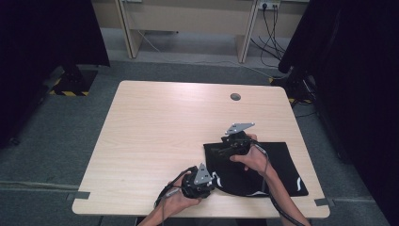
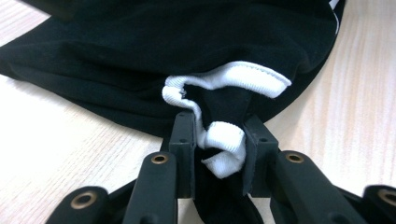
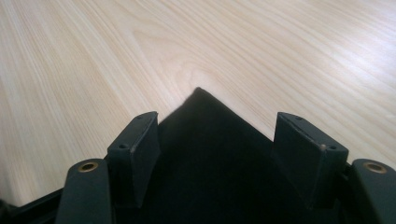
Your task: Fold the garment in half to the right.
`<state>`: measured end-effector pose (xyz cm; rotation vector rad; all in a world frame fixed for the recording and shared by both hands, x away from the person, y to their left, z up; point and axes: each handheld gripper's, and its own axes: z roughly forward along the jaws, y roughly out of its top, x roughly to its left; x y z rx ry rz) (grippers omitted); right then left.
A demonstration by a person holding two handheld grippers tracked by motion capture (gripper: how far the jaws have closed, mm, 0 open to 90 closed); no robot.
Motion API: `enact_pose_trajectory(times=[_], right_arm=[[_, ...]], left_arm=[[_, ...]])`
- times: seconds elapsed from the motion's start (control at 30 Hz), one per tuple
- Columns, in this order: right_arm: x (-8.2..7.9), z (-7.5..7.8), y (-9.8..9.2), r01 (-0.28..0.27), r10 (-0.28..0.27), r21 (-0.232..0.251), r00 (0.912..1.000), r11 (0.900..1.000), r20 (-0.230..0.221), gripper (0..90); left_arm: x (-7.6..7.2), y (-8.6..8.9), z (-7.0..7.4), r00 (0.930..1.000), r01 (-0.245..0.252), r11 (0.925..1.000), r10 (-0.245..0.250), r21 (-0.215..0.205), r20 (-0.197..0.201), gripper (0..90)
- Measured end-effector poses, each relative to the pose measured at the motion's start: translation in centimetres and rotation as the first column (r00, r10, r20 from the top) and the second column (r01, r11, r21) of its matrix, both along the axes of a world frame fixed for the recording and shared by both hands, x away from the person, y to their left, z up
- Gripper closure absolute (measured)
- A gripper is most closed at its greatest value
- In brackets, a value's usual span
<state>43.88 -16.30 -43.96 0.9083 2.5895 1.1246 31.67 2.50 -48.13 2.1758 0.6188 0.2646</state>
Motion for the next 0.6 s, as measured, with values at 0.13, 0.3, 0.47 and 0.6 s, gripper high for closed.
enact_pose_trajectory(times=[0.13, 0.3, 0.47, 0.6], right_arm=[[0.6, -0.1, 1.2, -0.005, 0.005, -0.011, 1.0, 1.0, -0.005, 32.5], [1.3, -0.4, 2.7, -0.026, 0.026, -0.029, 0.9997, 0.999, -0.004, 33.2], [2.1, -1.1, 3.9, -0.044, 0.043, -0.056, 0.999, 0.997, -0.01, 38.5], [2.9, -1.7, 4.3, -0.054, 0.052, -0.08, 0.9981, 0.995, -0.033, 45.0]], left_arm=[[0.2, 0.2, 0.0, 0.9998, -0.003, 1.0, 0.003, 0.006, 0.02, 69.3], [0.2, 0.2, 0.1, 0.9998, -0.01, 0.9999, 0.01, 0.008, 0.018, 69.3], [0.2, 0.2, 0.0, 0.9999, -0.003, 1.0, 0.003, 0.002, 0.01, 69.2], [0.3, 0.2, 0.1, 1.0, 0.002, 1.0, -0.002, 0.007, 0.009, 69.0]])
